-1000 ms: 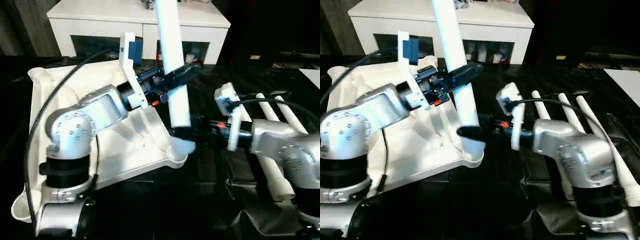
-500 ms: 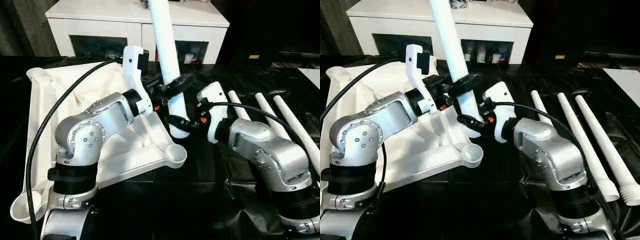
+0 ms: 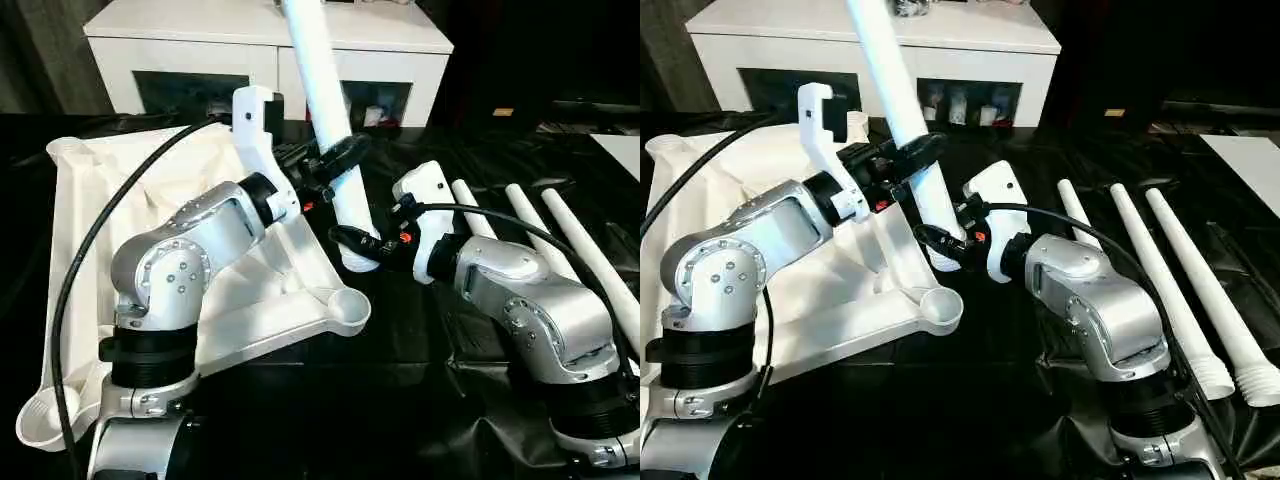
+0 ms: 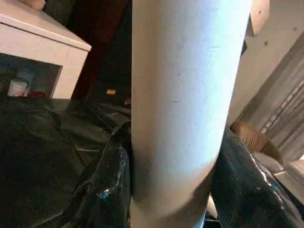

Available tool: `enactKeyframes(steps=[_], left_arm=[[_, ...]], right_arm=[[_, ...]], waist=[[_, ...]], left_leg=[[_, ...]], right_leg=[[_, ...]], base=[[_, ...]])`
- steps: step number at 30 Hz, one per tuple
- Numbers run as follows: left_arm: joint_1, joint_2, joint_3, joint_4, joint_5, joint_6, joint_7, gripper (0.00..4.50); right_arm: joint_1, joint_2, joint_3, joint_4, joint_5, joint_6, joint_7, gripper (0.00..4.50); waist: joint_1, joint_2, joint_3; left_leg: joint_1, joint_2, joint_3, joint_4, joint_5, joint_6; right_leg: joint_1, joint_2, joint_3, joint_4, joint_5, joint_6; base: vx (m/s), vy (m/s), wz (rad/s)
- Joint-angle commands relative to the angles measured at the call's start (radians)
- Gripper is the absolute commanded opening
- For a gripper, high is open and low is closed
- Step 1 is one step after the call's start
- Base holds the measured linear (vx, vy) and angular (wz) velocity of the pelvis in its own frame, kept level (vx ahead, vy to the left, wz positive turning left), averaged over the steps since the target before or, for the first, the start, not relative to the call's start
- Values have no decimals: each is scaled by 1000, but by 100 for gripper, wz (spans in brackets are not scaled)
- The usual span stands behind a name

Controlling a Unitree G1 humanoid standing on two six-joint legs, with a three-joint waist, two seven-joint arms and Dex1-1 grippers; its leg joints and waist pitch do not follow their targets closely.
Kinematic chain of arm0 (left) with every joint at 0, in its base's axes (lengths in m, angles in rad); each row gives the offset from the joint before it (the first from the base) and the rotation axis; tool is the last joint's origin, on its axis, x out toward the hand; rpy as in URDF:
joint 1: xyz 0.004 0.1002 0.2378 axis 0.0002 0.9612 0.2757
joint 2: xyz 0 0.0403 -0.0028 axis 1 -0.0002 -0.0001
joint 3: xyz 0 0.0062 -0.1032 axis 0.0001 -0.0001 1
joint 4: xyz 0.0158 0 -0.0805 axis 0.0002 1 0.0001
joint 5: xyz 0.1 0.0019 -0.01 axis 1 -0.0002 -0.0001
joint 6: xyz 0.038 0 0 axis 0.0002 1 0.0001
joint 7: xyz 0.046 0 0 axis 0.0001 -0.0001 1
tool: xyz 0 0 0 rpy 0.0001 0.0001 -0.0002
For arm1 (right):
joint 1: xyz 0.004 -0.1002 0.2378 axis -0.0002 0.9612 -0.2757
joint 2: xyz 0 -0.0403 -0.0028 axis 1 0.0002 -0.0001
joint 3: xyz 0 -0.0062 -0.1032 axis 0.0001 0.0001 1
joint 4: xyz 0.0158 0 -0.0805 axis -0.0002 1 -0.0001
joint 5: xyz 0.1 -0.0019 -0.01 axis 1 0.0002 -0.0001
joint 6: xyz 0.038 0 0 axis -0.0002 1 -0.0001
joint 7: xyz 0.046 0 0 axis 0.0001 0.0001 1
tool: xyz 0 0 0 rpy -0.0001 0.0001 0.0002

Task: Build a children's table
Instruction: Pick table leg

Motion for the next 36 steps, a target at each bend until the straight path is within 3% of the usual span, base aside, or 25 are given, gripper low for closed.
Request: enactKeyframes(steps=[1,5,8,11,14,20,30,35,36], left_arm=[[-12,-6,2,-5,-21,10,0,195],[-16,-10,17,-3,-46,31,3,192],[-32,-25,64,11,-97,68,24,191],[-41,-28,92,20,-141,99,36,191],[-55,-37,131,31,-199,123,54,191],[-65,-42,160,30,-245,146,55,191],[-70,-30,165,20,-303,157,14,191],[-89,-52,220,51,-373,157,51,191],[-91,-54,230,57,-387,156,58,191]], right_arm=[[-10,-4,-36,3,26,18,13,284],[-19,-26,-111,-12,129,81,74,327],[-37,-86,-219,2,260,173,155,354],[-51,-132,-292,39,314,210,188,382],[-87,-153,-406,130,354,248,159,405],[-77,-192,-404,110,390,289,182,449],[-101,-179,-400,102,451,341,185,450],[-110,-162,-416,107,464,349,155,450],[-111,-158,-420,106,470,352,148,450]], waist=[[0,-1,-69],[1,-3,-69],[7,-4,-69],[8,-6,-69],[7,-8,-71],[10,-8,-72],[19,-12,-71],[21,-9,-71],[23,-3,-70]], left_leg=[[20,76,-30,-86,-137,-32],[19,75,-29,-85,-124,-17],[22,74,-28,-82,-124,-6],[20,72,-27,-78,-107,3],[18,68,-25,-75,-94,8],[19,71,-25,-74,-75,21],[21,73,-26,-77,-81,5],[21,71,-25,-77,-87,0],[22,72,-26,-78,-88,-7]], right_leg=[[45,-60,36,-68,-157,-208],[48,-60,36,-66,-136,-220],[51,-60,35,-67,-139,-233],[51,-60,34,-67,-140,-243],[50,-60,32,-70,-160,-258],[52,-59,31,-69,-143,-255],[50,-61,30,-70,-175,-243],[49,-61,31,-71,-176,-247],[48,-59,30,-69,-169,-246]], base=[[0,0,0],[0,0,0],[0,0,0],[0,0,0],[0,0,0],[0,0,0],[0,0,0],[0,0,0],[0,0,0]])
